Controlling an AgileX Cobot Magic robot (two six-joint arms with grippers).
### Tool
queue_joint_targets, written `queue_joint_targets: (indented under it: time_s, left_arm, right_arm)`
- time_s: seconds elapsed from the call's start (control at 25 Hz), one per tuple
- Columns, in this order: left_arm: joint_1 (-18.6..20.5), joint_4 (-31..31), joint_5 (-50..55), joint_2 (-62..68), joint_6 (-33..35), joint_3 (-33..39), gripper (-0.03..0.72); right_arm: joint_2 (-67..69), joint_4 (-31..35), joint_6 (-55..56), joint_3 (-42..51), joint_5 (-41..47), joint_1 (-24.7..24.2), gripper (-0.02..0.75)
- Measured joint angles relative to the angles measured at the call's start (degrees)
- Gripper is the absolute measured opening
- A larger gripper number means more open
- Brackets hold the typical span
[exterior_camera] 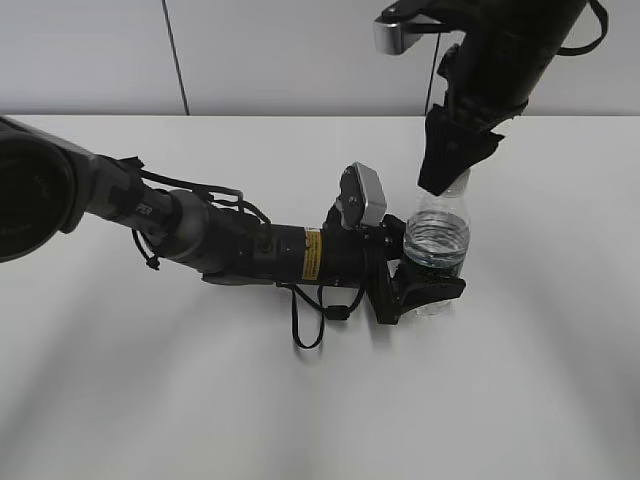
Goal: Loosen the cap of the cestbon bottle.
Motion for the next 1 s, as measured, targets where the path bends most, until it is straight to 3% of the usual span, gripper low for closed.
queue_joint_targets:
  time_s: [0.04, 0.12, 0.32, 0.4, 0.52, 0.8, 1.0]
  left_arm:
    - [0.0, 0.0, -0.05, 0.0, 0.0, 0.0, 0.503]
    - [0.0, 0.0, -0.05, 0.0, 0.0, 0.0, 0.503]
    - [0.0, 0.0, 0.0, 0.0, 0.0, 0.0, 0.503]
    - [0.0, 0.07, -0.06, 0.0, 0.0, 0.0, 0.503]
    - [0.0, 0.07, -0.06, 0.0, 0.0, 0.0, 0.503]
    - [0.0, 0.12, -0.19, 0.0, 0.0, 0.0, 0.503]
    - [0.0, 0.08, -0.19, 0.0, 0.0, 0.0, 0.503]
  right_arm:
    - [-0.05, 0.0, 2.85, 0.0, 0.0, 0.0, 0.504]
    - [-0.53, 0.11, 9.54, 0.0, -0.05, 0.0, 0.602]
    - [-3.54, 0.36, 36.74, 0.0, -1.21, 0.0, 0.636]
    - [-3.81, 0.36, 47.39, 0.0, -1.52, 0.0, 0.634]
    - [-2.98, 0.29, 52.4, 0.0, -0.94, 0.0, 0.603]
    - [-0.47, -0.56, 53.02, 0.0, -0.59, 0.0, 0.529]
    - [-0.47, -0.62, 52.97, 0.0, -0.59, 0.0, 0.393]
